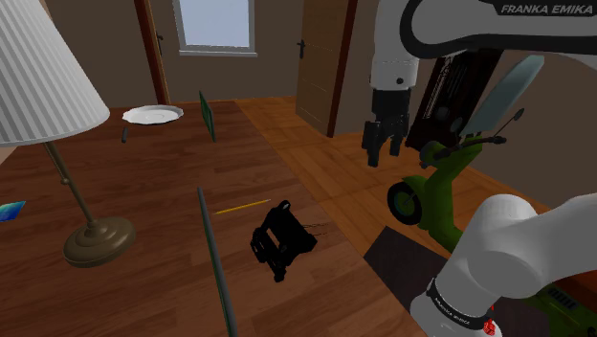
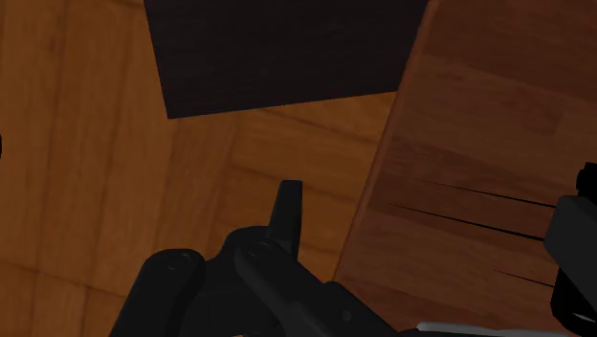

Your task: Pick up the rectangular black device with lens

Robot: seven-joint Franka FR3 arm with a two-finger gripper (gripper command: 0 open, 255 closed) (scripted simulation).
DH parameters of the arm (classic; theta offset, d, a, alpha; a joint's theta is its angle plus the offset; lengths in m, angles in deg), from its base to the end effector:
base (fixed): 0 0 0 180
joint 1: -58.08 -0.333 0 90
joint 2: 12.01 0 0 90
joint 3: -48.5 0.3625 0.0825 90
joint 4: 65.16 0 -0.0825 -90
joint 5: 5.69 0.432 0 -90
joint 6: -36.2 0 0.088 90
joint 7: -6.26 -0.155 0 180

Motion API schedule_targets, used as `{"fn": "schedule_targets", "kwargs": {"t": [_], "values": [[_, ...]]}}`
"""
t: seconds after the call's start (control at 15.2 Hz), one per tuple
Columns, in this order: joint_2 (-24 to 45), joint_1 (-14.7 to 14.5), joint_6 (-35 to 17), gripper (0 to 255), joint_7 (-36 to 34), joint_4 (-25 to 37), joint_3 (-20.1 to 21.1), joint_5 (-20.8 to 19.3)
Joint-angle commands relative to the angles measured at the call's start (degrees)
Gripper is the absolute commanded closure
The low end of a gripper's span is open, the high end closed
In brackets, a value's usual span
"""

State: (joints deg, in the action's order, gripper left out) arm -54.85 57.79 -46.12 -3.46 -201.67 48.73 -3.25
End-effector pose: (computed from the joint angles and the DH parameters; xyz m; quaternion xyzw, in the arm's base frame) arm 0.3061 0.0101 0.5404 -0.9917 0.0797 0.1002 0.0111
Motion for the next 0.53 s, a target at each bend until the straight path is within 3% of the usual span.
{"fn": "schedule_targets", "kwargs": {"t": [0.0, 0.46], "values": [[0.0, 0.0, 0.0, 0, 0.0, 0.0, 0.0, 0.0], [1.6, -4.06, -13.23, 0, -2.82, -7.41, 5.16, 6.62]]}}
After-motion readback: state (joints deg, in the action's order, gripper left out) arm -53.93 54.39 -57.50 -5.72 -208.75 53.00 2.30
